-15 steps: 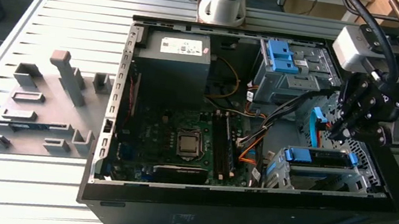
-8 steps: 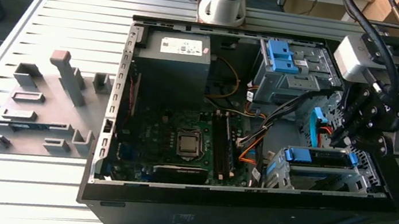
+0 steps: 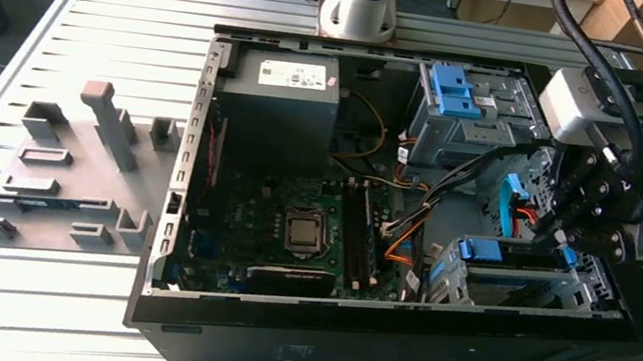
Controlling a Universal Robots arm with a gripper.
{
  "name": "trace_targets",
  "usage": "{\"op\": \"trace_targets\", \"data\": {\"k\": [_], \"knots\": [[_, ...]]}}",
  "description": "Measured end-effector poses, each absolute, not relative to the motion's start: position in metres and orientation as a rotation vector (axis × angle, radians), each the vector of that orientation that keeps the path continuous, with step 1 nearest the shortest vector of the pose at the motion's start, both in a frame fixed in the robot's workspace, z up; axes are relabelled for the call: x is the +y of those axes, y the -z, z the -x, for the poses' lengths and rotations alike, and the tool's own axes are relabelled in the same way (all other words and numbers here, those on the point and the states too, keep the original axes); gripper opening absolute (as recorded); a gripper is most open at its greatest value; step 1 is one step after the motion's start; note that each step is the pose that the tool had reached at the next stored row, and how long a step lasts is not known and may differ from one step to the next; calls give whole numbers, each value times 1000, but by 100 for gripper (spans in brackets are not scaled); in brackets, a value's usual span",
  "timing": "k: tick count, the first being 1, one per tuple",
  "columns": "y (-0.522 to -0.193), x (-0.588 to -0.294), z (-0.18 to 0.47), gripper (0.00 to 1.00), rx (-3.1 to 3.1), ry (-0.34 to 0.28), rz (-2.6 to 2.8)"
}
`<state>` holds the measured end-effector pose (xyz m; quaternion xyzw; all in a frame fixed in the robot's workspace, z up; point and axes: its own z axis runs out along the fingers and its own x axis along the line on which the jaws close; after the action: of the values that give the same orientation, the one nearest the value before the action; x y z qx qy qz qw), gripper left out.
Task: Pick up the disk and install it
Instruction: 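Insert the first disk wire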
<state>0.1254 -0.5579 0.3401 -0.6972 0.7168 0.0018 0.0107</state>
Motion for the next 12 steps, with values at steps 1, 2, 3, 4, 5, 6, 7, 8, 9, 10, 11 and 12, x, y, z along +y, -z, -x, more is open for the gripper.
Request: {"op": "trace_targets", "data": {"k": [1,2,3,4,5,6,7,8,9,10,11,12], "knots": [[-340,-558,-125,16,2236,-6,2176],[-339,-558,-125,16,2237,-6,2175],[-339,-559,-125,16,2237,-6,2175],[-339,-559,-124,16,2237,-6,2175],[-339,-559,-124,16,2237,-6,2175],[-338,-559,-124,16,2236,-6,2176],[-338,-559,-124,16,2236,-6,2176],[-338,-559,-124,16,2236,-6,2176],[-337,-559,-124,16,2236,-5,2176],[-337,-559,-124,16,2236,-6,2176],[-337,-559,-124,16,2237,-6,2176],[-337,-559,-124,16,2237,-6,2176]]}}
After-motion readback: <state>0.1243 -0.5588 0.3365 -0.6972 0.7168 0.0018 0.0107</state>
